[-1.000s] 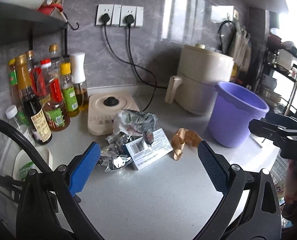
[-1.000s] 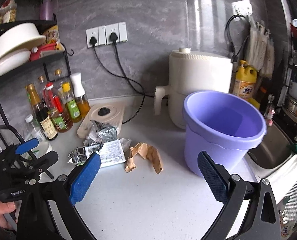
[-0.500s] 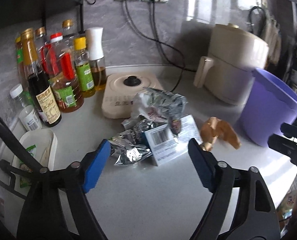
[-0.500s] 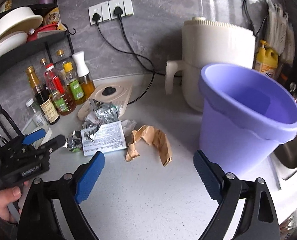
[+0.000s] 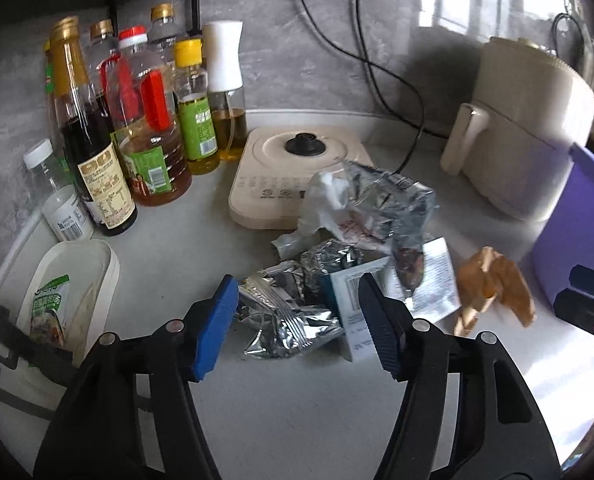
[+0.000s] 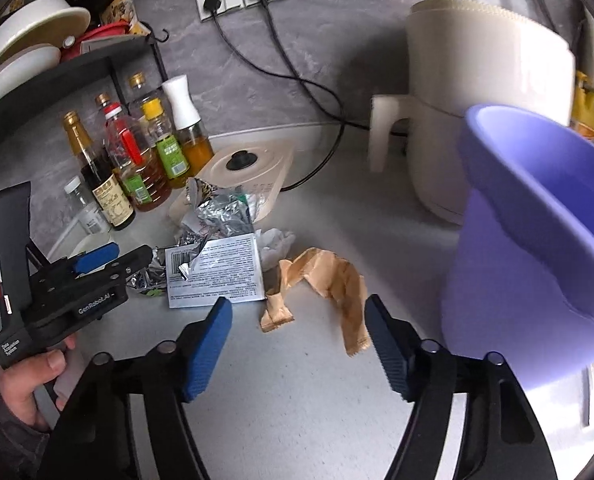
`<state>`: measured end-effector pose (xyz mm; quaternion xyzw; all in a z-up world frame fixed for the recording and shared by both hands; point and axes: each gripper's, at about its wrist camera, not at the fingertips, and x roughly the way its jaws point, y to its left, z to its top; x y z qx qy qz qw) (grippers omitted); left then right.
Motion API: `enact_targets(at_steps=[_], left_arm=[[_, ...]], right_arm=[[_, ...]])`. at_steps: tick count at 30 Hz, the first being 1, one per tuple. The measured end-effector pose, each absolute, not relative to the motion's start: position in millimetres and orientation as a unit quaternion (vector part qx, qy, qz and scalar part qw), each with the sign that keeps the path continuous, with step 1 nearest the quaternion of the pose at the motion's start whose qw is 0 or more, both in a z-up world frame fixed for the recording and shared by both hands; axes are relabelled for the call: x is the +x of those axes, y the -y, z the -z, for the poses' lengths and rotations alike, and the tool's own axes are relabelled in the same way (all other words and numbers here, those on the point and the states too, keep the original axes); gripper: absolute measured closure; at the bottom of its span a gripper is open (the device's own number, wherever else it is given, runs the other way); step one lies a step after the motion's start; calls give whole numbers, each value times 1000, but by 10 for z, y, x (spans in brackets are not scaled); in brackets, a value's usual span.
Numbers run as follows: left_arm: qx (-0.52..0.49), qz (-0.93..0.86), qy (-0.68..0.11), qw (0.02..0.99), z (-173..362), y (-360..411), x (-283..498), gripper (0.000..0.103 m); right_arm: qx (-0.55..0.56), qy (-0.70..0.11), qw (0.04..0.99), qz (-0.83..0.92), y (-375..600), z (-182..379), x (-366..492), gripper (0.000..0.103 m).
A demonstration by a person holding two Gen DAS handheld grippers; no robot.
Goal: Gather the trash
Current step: 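Move both tools back toward the remaining foil packets and brown paper, then grasp the silver foil packet with the left tool while the right grasps the brown paper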
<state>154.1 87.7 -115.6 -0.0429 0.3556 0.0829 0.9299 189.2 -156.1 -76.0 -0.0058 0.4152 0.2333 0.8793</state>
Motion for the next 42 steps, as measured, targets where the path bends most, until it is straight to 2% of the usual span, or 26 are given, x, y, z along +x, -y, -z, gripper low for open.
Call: enact_targets(at_steps=[3,15,19,21,24,27,28,29,30,32,42], left_arm=[[-42,-89,-365,926,1231,-937,1591,42],[-30,-84,-391,916,1450,-1023,1667,42],[-36,-81,-400,912,1508,-1056,1665,67],[-35,-82,-398,913,1489,-1053,1653,71],[-30,-86,-386,918,1393,-1045,1601,81],[-30,-86,-377,922,1291,-1028,1532,83],[-28,-86,-374,923,1264,-1018,1513,83],[-28,-88,-371,924,1224,-1007,1487,84],[-27,-90,-367,925,1194,-1000,1466,84],[-26,-92,-359,929,1108,-982,1426,84],[-32,-81,-306,948,642,-788,1287,84]], right_arm=[[-7,-426,872,-239,1448,840,1973,44],[-20,-437,867,-237,1196,1037,2127,45],[-24,-442,864,-238,1149,1104,2171,45],[-26,-446,862,-240,1139,1146,2193,47],[-28,-451,859,-239,1146,1205,2231,52],[-21,-456,856,-244,1179,1225,2266,62],[-21,-458,854,-247,1180,1231,2271,73],[-21,-462,850,-251,1177,1239,2280,89],[-18,-466,848,-254,1176,1236,2282,93],[-16,-457,851,-256,1186,1175,2250,97],[-18,-408,870,-276,1322,676,2010,98]])
